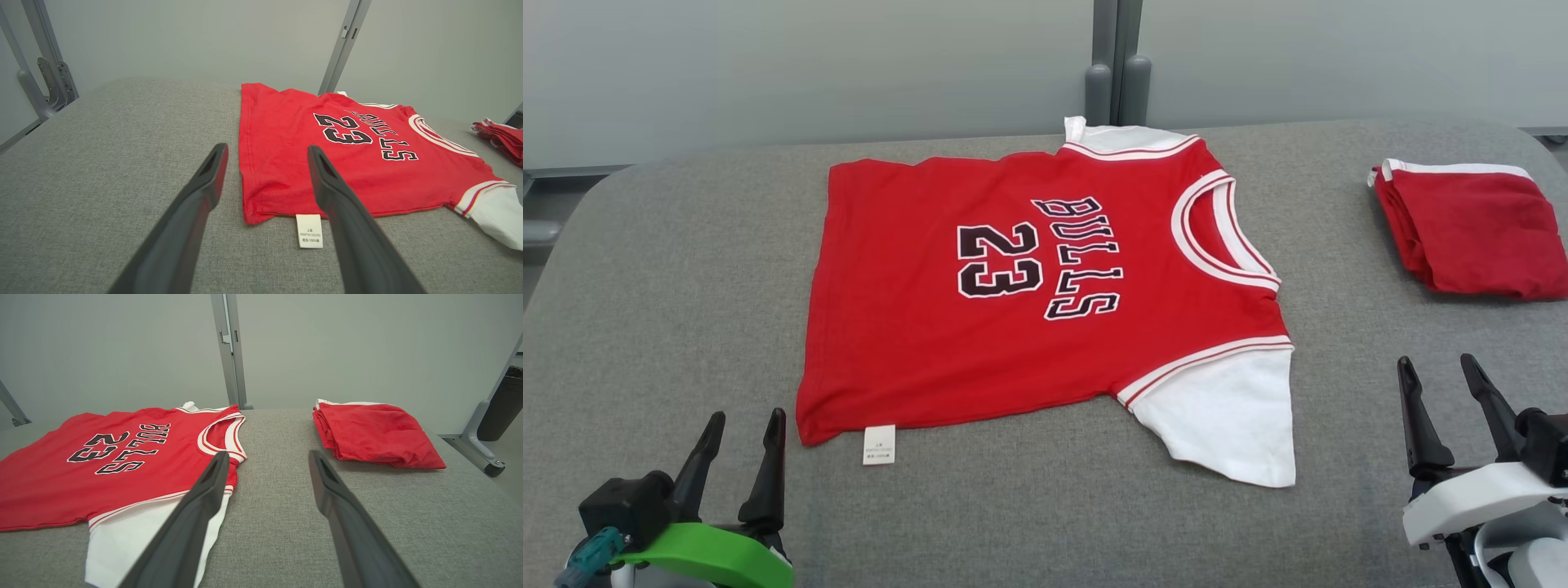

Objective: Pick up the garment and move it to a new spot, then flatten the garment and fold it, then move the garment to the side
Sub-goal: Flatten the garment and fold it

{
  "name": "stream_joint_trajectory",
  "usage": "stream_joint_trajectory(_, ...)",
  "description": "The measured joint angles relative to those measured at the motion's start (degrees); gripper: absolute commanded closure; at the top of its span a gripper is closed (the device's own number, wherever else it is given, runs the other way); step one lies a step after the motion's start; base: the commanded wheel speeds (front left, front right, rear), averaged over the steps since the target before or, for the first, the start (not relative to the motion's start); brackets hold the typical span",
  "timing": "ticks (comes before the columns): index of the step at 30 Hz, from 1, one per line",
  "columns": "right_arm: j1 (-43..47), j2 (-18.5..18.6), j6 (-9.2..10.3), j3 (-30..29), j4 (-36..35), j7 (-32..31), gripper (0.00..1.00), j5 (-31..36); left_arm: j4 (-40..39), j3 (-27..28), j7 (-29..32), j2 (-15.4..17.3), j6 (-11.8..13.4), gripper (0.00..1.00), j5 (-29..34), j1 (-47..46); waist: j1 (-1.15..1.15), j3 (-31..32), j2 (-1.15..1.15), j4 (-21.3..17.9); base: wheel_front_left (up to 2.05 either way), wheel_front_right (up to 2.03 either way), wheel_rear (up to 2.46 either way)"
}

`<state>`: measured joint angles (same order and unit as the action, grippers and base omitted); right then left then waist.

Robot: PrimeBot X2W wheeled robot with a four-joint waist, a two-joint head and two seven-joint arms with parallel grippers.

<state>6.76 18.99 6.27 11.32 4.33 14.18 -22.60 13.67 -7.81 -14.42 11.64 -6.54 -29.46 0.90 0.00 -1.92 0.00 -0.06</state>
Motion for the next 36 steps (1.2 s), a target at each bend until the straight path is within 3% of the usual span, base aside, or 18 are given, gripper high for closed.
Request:
stream_joint_trajectory(28,0.6,-1.0,0.31,-1.1,-0.3,0.2,0.0,1.9,0.3,0.2,0.0,-0.4,-0.1,0.0,1.6,0.0,0.0,-0.8,0.0,-0.3,0.0,0.0,0.0)
stream_joint_trajectory(32,1.1,-1.2,-0.57,0.2,0.1,0.2,0.0,1.9,0.5,-0.3,0.0,-0.7,-0.1,0.0,1.6,0.0,0.0,-1.4,0.0,-0.1,0.0,0.0,0.0)
stream_joint_trajectory(36,2.2,-2.3,-2.79,3.7,1.5,0.1,0.0,1.9,2.7,-1.8,0.0,-1.5,-0.3,0.0,1.6,0.1,0.0,-2.4,0.0,0.0,0.0,0.0,0.0)
